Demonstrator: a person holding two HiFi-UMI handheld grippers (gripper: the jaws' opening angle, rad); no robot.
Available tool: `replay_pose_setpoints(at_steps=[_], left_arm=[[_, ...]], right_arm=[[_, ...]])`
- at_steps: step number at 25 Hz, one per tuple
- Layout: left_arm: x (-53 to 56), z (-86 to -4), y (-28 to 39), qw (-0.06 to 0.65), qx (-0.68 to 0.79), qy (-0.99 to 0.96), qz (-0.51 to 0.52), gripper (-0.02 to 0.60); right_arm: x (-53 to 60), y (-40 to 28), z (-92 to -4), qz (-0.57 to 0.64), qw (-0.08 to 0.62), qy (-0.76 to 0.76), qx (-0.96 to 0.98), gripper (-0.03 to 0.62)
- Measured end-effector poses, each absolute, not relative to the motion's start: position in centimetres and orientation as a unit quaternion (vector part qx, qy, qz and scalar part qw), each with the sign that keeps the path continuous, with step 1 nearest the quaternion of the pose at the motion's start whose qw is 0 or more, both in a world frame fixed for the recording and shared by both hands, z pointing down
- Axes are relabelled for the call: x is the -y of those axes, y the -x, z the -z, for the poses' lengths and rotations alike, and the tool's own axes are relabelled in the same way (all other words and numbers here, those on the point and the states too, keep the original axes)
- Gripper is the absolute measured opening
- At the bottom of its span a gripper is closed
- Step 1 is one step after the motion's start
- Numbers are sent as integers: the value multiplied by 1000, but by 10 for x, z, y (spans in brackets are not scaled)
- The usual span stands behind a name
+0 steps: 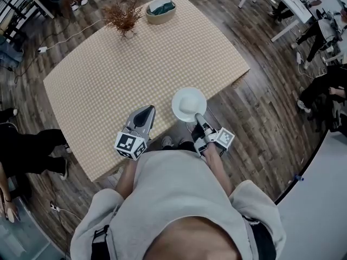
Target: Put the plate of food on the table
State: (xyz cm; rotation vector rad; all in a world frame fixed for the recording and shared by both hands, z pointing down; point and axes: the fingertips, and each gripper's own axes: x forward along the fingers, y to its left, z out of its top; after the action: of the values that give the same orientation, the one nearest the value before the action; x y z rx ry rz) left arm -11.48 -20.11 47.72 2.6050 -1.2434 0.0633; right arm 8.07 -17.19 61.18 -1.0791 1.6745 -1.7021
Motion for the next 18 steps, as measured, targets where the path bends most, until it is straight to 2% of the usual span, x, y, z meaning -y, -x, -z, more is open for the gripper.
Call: replay_pose_setpoints(at_steps=[18], left_arm=[[193,-480,113,137,469,-872,-27,9]], right_arm=[[177,-87,-618,655,236,378,-611,9]])
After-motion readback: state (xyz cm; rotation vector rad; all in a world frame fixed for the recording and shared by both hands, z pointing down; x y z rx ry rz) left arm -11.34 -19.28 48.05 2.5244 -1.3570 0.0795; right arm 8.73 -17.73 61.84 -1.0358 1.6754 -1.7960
